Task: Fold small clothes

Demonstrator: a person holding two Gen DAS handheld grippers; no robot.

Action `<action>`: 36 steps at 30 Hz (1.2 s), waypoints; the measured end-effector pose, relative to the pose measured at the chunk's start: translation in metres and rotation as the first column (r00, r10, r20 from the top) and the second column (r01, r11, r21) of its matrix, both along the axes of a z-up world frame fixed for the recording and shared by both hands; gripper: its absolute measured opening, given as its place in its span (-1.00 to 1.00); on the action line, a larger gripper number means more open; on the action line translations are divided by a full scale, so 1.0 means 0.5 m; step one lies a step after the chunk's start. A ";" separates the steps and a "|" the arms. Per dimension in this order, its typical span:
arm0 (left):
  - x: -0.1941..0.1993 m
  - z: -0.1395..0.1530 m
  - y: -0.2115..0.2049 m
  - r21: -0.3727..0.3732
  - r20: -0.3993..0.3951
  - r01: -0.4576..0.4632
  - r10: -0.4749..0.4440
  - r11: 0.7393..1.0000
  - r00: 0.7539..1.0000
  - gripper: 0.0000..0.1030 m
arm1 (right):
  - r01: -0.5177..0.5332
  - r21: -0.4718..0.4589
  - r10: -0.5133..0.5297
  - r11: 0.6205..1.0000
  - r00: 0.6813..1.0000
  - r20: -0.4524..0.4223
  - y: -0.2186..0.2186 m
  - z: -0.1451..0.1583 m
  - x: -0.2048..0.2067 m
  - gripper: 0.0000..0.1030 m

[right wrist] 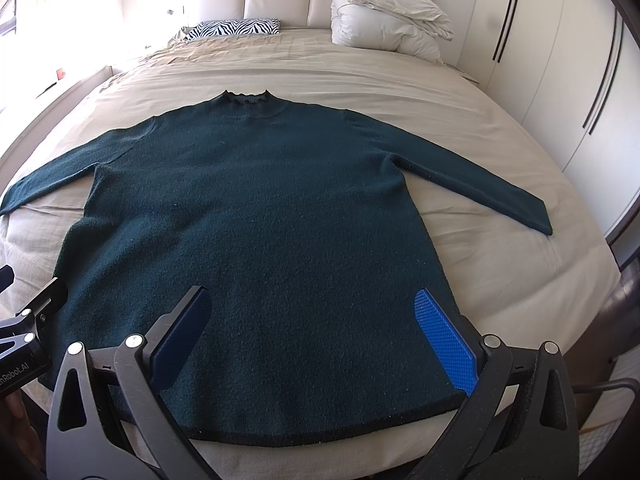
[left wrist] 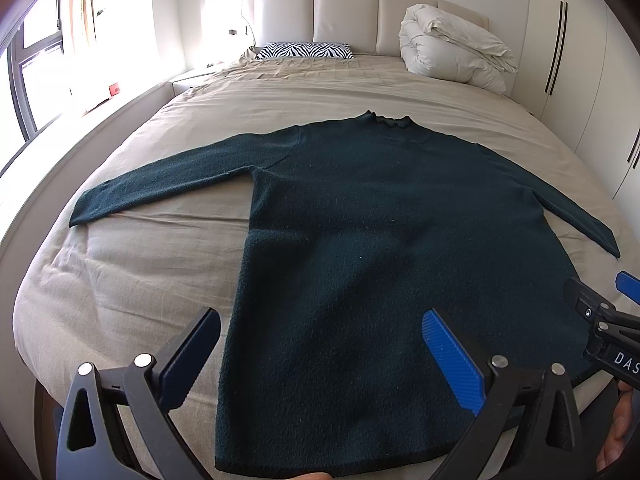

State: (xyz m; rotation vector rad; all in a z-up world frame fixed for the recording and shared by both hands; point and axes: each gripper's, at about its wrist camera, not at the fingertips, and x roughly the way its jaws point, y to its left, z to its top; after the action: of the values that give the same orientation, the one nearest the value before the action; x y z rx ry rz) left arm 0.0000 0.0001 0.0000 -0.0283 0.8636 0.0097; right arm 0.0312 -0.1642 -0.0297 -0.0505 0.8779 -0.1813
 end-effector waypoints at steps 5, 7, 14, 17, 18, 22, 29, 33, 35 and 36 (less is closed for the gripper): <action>0.000 0.000 0.000 0.000 -0.002 0.001 -0.001 1.000 1.000 1.00 | 0.000 0.000 0.000 1.000 1.000 -0.001 0.002 -0.003 -0.002 1.00; -0.001 -0.004 -0.007 -0.001 -0.002 0.003 -0.003 1.000 1.000 1.00 | 0.000 0.001 0.000 1.000 1.000 -0.002 0.001 -0.003 -0.003 1.00; -0.003 -0.017 -0.005 -0.002 -0.003 0.003 -0.003 1.000 1.000 1.00 | 0.001 0.000 -0.001 1.000 1.000 -0.003 0.002 -0.002 -0.003 1.00; -0.002 -0.017 -0.005 -0.001 -0.003 0.003 -0.003 1.000 1.000 1.00 | 0.001 0.001 -0.001 1.000 1.000 -0.003 0.002 -0.002 -0.003 1.00; -0.002 -0.017 -0.005 -0.001 -0.003 0.003 -0.003 1.000 1.000 1.00 | 0.001 0.001 -0.001 1.000 1.000 -0.003 0.002 -0.002 -0.002 1.00; -0.002 -0.017 -0.005 -0.002 -0.004 0.004 -0.004 1.000 1.000 1.00 | 0.000 0.001 0.000 1.000 1.000 -0.004 0.001 -0.007 -0.012 1.00; -0.003 -0.009 -0.009 -0.003 -0.006 0.004 -0.004 1.000 1.000 1.00 | 0.000 0.002 0.000 1.000 1.000 -0.005 0.001 -0.007 -0.007 1.00; -0.003 -0.010 -0.010 -0.003 -0.007 0.004 -0.004 1.000 1.000 1.00 | 0.000 0.002 0.000 1.000 1.000 -0.005 0.002 -0.006 -0.007 1.00; -0.003 -0.010 -0.010 -0.003 -0.006 0.004 -0.004 1.000 1.000 1.00 | 0.001 0.002 -0.001 1.000 1.000 -0.006 0.002 -0.005 -0.006 1.00; -0.003 -0.010 -0.010 -0.002 -0.006 0.004 -0.004 1.000 1.000 1.00 | 0.001 0.002 -0.001 1.000 1.000 -0.006 0.002 -0.005 -0.007 1.00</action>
State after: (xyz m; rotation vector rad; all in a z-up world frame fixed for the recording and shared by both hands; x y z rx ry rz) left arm -0.0015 -0.0051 -0.0050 -0.0282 0.8700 0.0051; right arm 0.0279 -0.1633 -0.0324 -0.0488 0.8840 -0.1811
